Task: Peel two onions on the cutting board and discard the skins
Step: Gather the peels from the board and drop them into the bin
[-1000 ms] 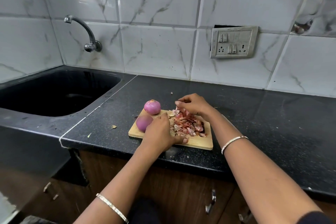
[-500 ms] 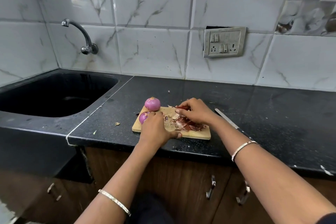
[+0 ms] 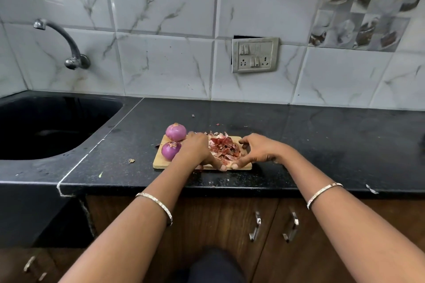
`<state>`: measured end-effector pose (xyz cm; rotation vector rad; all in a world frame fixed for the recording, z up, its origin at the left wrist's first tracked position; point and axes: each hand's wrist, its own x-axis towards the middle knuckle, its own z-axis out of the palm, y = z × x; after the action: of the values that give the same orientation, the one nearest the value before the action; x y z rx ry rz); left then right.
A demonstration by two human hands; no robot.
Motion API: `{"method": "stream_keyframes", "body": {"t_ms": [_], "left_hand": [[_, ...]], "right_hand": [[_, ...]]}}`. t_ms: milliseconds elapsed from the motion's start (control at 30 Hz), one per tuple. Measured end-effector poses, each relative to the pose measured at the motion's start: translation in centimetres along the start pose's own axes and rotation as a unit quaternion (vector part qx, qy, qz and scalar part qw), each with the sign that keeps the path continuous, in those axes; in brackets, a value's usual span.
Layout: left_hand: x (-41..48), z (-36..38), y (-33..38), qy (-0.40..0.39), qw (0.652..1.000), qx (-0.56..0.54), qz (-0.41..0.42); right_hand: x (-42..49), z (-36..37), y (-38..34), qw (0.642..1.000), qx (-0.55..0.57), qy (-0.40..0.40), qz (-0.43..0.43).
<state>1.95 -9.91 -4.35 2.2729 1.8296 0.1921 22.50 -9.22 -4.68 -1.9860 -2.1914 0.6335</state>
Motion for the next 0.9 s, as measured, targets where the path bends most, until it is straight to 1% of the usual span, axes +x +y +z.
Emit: {"method": "stream_keyframes", "body": {"t_ms": [100, 200, 267, 367, 467, 600, 667, 733, 800, 900], "left_hand": [[1.7, -0.5, -0.3, -0.029, 1.0, -0.002, 0.009], [3.2, -0.9, -0.4, -0.077, 0.996, -0.034, 0.002], [4.2, -1.2, -0.6, -0.097, 0.993, -0.064, -0.005], [5.7, -1.1, -1.1, -0.095, 0.993, -0.072, 0.005], [6.9, -0.8, -1.2, -0.105, 0.988, -0.113, 0.018], [7.6, -0.1, -1.2, -0.094, 0.985, -0.141, 0.025], [7.8, 0.3, -1.4, -0.081, 0.984, -0.16, 0.022], [7.8, 0.6, -1.4, -0.068, 0.982, -0.175, 0.019], [7.8, 0.7, -1.5, -0.055, 0.981, -0.188, 0.016], [7.7, 1.0, -1.5, -0.039, 0.978, -0.204, 0.012]], "right_hand": [[1.1, -0.3, -0.5, 1.0, -0.028, -0.008, 0.01], [2.4, -1.0, -0.7, 0.999, -0.013, -0.038, 0.019], [3.2, -1.6, -0.7, 0.998, -0.021, -0.065, 0.015], [4.3, -2.1, -1.0, 0.996, -0.026, -0.086, -0.008], [5.5, -2.2, -1.4, 0.996, -0.021, -0.081, -0.032], [6.1, -1.8, -1.7, 0.994, 0.071, -0.08, -0.019], [6.5, -1.3, -1.4, 0.995, 0.08, -0.058, -0.024], [6.5, -0.5, -1.2, 0.991, 0.128, -0.033, -0.028], [6.4, -0.2, -1.2, 0.989, 0.141, -0.015, -0.029], [5.6, -0.2, -1.7, 0.983, 0.182, -0.027, -0.03]]}}
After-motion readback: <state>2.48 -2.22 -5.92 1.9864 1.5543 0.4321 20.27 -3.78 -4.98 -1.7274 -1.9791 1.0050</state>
